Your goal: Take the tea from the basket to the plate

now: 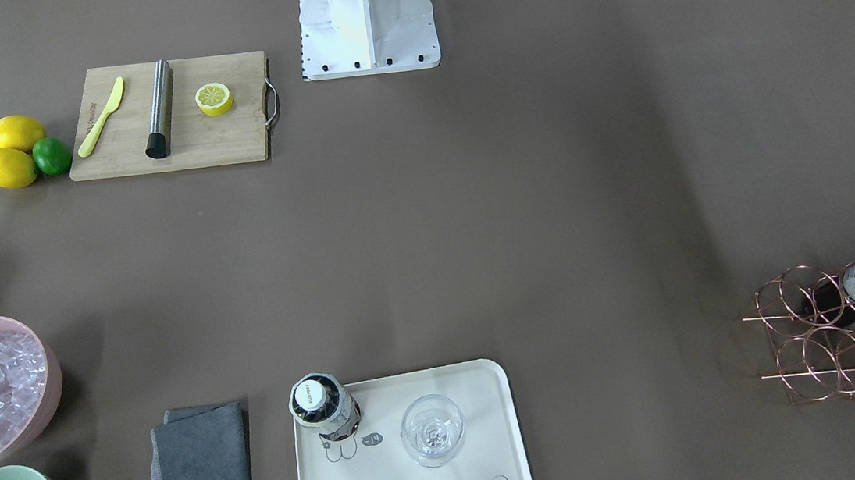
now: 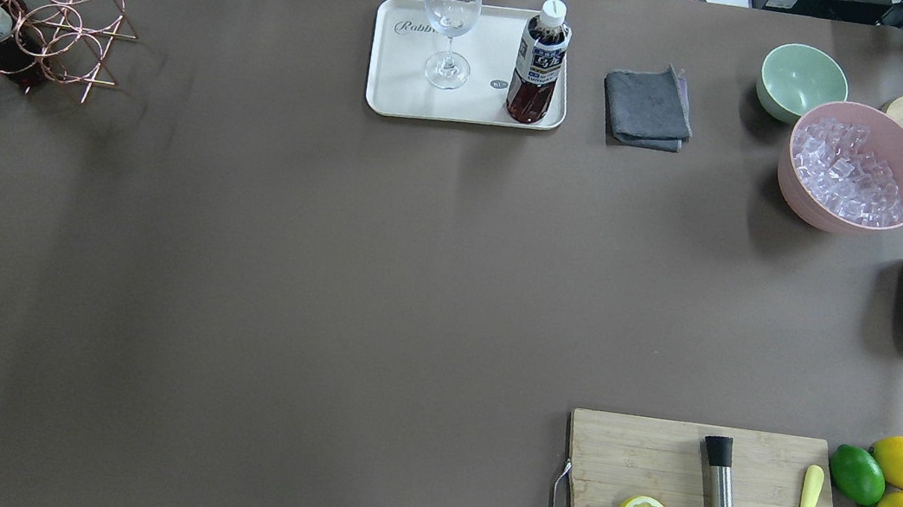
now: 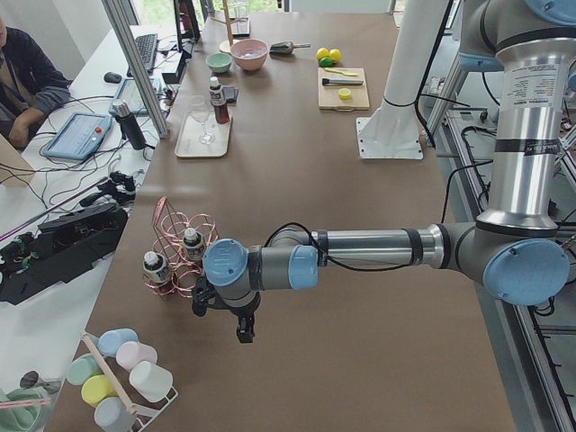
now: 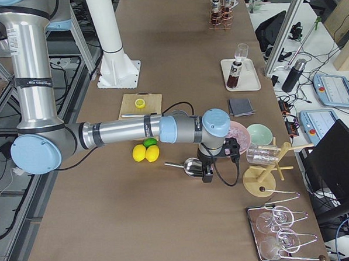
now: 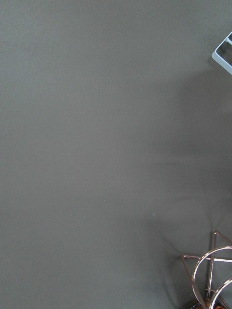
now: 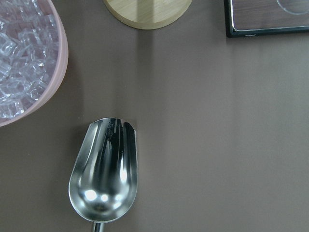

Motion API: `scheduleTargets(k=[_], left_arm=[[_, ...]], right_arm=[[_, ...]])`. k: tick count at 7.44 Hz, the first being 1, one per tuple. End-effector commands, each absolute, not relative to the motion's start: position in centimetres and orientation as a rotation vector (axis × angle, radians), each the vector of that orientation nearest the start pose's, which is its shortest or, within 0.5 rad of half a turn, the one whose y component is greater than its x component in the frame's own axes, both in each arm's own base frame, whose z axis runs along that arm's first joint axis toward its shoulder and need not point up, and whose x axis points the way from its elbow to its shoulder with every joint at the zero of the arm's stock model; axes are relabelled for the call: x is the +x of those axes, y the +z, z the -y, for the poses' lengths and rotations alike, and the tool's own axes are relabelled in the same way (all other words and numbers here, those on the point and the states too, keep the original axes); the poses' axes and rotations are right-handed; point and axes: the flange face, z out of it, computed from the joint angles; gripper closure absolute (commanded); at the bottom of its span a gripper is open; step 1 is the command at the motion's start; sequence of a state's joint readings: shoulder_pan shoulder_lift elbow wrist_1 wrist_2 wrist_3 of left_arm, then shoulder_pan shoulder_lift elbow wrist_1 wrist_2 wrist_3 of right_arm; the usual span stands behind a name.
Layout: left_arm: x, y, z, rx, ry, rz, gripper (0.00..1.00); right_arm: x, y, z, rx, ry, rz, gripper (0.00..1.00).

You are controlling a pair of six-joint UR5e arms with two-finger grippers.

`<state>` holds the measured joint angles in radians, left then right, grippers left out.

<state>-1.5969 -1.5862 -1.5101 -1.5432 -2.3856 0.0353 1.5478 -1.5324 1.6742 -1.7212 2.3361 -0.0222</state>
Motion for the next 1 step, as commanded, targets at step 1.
scheduleTargets(k=[1], left_arm=[[-7.37,68.17,49.08,-0.046,-0.022,-0.816,0.03]], right_arm=[[5.26,60.62,50.43,-0.012,-0.038,0.767,0.0]])
